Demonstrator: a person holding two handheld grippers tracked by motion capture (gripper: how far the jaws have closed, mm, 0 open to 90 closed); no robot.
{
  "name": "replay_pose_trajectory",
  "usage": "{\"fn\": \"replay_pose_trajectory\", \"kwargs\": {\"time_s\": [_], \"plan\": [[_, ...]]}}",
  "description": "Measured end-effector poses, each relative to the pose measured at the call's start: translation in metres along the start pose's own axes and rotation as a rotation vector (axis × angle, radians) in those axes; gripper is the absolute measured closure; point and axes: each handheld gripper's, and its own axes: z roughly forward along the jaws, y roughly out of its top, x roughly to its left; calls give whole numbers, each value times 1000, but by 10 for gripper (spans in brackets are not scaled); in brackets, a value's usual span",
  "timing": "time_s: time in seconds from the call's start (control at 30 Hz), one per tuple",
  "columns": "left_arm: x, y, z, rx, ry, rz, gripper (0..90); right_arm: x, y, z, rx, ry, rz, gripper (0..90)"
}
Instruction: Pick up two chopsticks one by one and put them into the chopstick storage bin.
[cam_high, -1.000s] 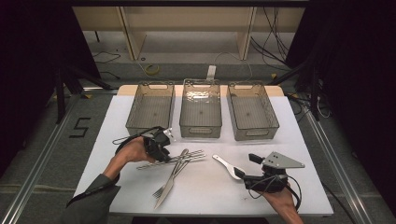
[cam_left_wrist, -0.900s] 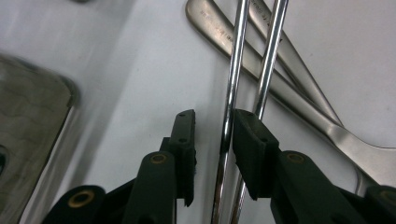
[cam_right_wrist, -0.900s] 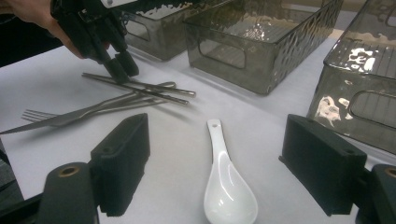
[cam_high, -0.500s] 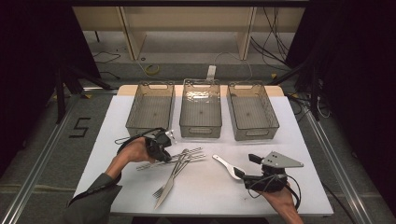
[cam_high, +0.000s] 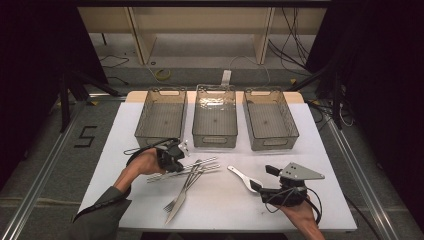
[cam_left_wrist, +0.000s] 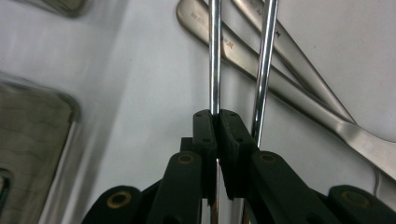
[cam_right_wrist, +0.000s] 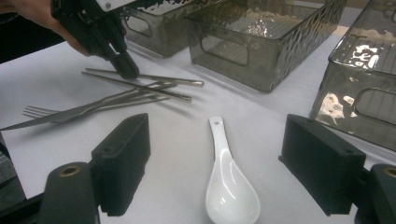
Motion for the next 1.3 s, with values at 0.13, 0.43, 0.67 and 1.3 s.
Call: {"fn": "replay_pose_trajectory", "kwargs": {"time_s": [0.13,0.43,0.67,1.3], "plan": [[0,0,-7,-28,18,6,852,0,0,-1,1,-6,-3,246],[-2,4,-27,-93,52,-5,852,-2,0,-2,-7,-7,8,244],[4,3,-45,-194,34,-139,852,-2,0,-3,-11,-6,11,241],[47,-1,-89,-331,125,-353,852,-4,-1,-1,-12,-10,21,239]]}}
